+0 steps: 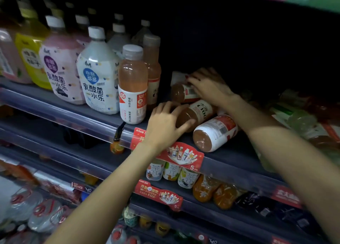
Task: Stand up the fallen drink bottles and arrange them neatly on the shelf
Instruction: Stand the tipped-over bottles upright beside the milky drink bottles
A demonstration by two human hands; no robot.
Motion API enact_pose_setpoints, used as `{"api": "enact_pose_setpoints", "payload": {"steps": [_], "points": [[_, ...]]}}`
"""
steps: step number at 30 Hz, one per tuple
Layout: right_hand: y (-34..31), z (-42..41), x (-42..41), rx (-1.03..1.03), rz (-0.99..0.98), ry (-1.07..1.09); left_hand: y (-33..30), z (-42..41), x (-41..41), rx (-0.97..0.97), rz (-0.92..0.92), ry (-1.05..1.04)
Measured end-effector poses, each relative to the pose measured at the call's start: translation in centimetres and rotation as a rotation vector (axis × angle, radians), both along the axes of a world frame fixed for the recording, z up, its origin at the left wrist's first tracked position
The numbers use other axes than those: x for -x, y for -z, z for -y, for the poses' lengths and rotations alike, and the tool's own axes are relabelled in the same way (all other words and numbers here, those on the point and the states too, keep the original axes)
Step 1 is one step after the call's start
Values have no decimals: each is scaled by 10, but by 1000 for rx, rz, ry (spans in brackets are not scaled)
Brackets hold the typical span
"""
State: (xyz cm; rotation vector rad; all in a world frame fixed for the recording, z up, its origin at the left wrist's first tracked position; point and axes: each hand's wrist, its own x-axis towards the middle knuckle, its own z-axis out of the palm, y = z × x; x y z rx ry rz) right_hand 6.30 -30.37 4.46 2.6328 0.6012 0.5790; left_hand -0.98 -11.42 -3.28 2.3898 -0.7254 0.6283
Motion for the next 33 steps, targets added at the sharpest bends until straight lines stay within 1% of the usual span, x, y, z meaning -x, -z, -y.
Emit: {"api": "enact_pose_setpoints", "payload": {"steps": [3,7,11,12,13,14,15,16,19,20,21,23,25,27,29,31,33], "points": [[-2,-3,-35,234,-39,9,10,2,-6,5,105,-68],[-5,-11,-67,342,-106,40,15,4,-8,57,138,-116],[-6,-8,-80,75,-309,156,18,3,-11,67,148,-125],[-5,-5,-80,39,-307,131,18,3,-11,59,144,-124],[-3,-4,-78,-73,-298,99,18,3,-10,52,137,-121],[-2,-4,-74,-153,-256,46,18,3,-10,48,137,-120],[-1,-4,-71,-179,-210,-9,18,3,-10,48,143,-119],[0,-2,-68,-102,-169,-60,18,3,-10,47,154,-117],[-2,-6,-67,179,-120,-77,19,3,-10,54,191,-107],[-2,-9,-70,210,-115,-76,19,3,-10,55,201,-106],[-4,-12,-74,193,-136,-49,19,3,-10,56,207,-105],[-7,-14,-79,162,-240,2,19,3,-10,59,211,-104],[-12,-13,-81,187,-327,14,20,3,-11,63,225,-104],[-14,-16,-82,249,-321,-32,20,3,-11,61,234,-105],[-13,-24,-83,219,-333,-45,20,3,-11,56,246,-115],[-11,-31,-85,283,-247,-101,20,3,-11,48,253,-111],[-8,-36,-85,319,-215,-115,21,3,-10,43,270,-106]]}}
